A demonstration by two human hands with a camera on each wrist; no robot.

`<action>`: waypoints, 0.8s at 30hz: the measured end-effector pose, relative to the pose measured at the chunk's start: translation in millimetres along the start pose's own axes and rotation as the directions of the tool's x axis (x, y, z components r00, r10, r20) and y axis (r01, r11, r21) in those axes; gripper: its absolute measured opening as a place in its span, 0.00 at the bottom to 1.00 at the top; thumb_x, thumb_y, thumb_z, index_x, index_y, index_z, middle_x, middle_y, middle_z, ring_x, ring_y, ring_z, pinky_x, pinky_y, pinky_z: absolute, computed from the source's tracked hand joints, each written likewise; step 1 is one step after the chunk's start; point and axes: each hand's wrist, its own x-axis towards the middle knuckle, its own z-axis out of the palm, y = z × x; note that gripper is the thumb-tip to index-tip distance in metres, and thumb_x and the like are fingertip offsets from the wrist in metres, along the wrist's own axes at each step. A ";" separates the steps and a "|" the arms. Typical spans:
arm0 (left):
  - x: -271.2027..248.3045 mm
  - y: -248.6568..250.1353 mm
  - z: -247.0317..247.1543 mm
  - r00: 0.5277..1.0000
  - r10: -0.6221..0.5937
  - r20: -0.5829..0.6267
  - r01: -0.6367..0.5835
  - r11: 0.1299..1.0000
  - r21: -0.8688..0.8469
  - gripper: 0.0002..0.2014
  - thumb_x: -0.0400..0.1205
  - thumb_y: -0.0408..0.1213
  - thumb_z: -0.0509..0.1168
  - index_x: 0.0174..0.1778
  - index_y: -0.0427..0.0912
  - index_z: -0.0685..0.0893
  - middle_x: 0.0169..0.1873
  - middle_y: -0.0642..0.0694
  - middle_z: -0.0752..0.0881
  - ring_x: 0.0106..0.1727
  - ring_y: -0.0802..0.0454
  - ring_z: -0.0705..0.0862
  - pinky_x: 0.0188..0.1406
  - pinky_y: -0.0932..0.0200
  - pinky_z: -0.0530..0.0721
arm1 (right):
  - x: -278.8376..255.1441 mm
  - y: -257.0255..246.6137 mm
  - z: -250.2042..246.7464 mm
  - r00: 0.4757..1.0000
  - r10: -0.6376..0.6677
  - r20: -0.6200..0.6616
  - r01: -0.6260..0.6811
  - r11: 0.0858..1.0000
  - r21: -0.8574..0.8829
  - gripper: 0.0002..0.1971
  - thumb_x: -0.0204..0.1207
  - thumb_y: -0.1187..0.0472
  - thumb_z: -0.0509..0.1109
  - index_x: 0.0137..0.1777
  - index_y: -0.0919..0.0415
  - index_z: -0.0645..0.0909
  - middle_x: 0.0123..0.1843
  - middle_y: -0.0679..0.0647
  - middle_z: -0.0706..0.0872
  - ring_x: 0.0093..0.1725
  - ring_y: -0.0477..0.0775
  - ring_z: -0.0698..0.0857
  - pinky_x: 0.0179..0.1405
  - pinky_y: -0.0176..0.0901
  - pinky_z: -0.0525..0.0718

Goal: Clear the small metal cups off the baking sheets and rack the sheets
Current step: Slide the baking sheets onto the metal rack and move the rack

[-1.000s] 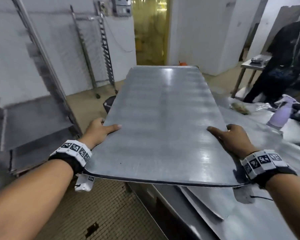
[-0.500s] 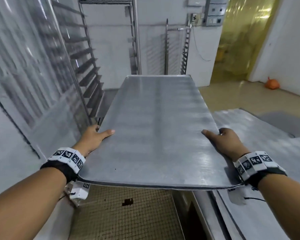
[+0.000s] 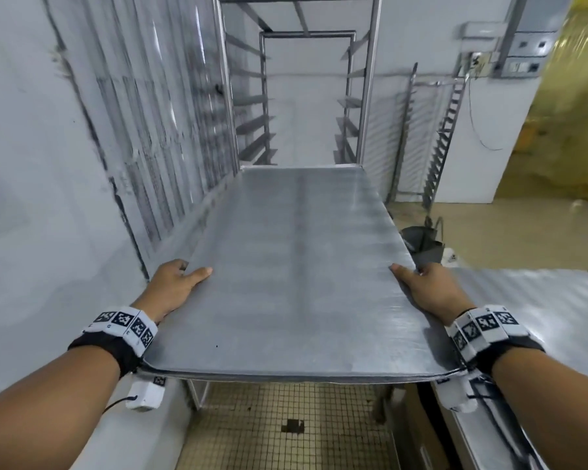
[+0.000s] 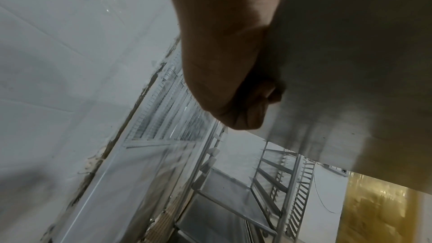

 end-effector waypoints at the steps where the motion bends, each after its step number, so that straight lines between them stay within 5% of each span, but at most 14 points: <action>1: 13.2 -3.6 -6.6 1.000 -0.002 -0.007 0.002 1.000 -0.017 0.15 0.81 0.47 0.76 0.47 0.36 0.87 0.40 0.44 0.91 0.37 0.52 0.89 0.28 0.64 0.81 | 9.3 -10.0 6.5 1.000 0.003 0.006 -0.003 1.000 0.002 0.31 0.77 0.36 0.70 0.33 0.68 0.81 0.31 0.63 0.86 0.37 0.63 0.85 0.40 0.50 0.79; 5: 62.1 -10.2 -22.5 1.000 0.025 0.005 -0.025 0.999 -0.032 0.13 0.82 0.44 0.76 0.48 0.36 0.89 0.40 0.44 0.93 0.30 0.60 0.90 0.23 0.70 0.80 | 42.3 -34.9 29.9 1.000 -0.008 -0.017 0.008 1.000 -0.008 0.30 0.77 0.37 0.70 0.32 0.66 0.80 0.31 0.61 0.85 0.38 0.63 0.84 0.38 0.48 0.74; 12: 135.6 -12.0 -34.4 0.998 0.035 0.047 -0.034 0.999 -0.018 0.17 0.81 0.49 0.76 0.52 0.36 0.90 0.43 0.43 0.93 0.41 0.47 0.93 0.35 0.58 0.87 | 89.1 -64.9 52.2 0.999 -0.002 -0.047 0.002 1.000 0.000 0.29 0.78 0.39 0.70 0.30 0.65 0.79 0.30 0.61 0.85 0.37 0.64 0.84 0.39 0.49 0.76; 17: 178.1 -12.2 -22.3 0.999 0.032 0.041 -0.033 0.999 0.021 0.17 0.81 0.48 0.76 0.51 0.34 0.89 0.42 0.42 0.92 0.40 0.48 0.91 0.33 0.59 0.83 | 128.8 -67.9 64.1 0.999 0.016 -0.047 -0.015 1.000 0.019 0.27 0.78 0.38 0.71 0.30 0.61 0.78 0.28 0.57 0.84 0.36 0.62 0.84 0.38 0.46 0.75; 20: 208.9 -20.4 -10.8 0.999 0.021 0.047 -0.023 0.999 0.028 0.21 0.80 0.50 0.77 0.51 0.33 0.88 0.44 0.39 0.92 0.44 0.43 0.92 0.40 0.53 0.88 | 152.4 -68.4 72.1 0.999 0.020 -0.047 -0.019 0.999 0.032 0.25 0.79 0.41 0.71 0.31 0.62 0.77 0.25 0.55 0.82 0.31 0.57 0.83 0.30 0.43 0.72; 24: 246.4 -28.2 12.2 0.998 -0.007 0.064 0.004 0.999 0.041 0.17 0.81 0.49 0.77 0.48 0.35 0.88 0.42 0.41 0.92 0.44 0.42 0.92 0.42 0.51 0.90 | 197.2 -54.2 91.8 0.999 0.040 -0.006 -0.040 0.999 0.030 0.27 0.79 0.42 0.71 0.32 0.67 0.81 0.27 0.61 0.86 0.31 0.57 0.84 0.30 0.42 0.74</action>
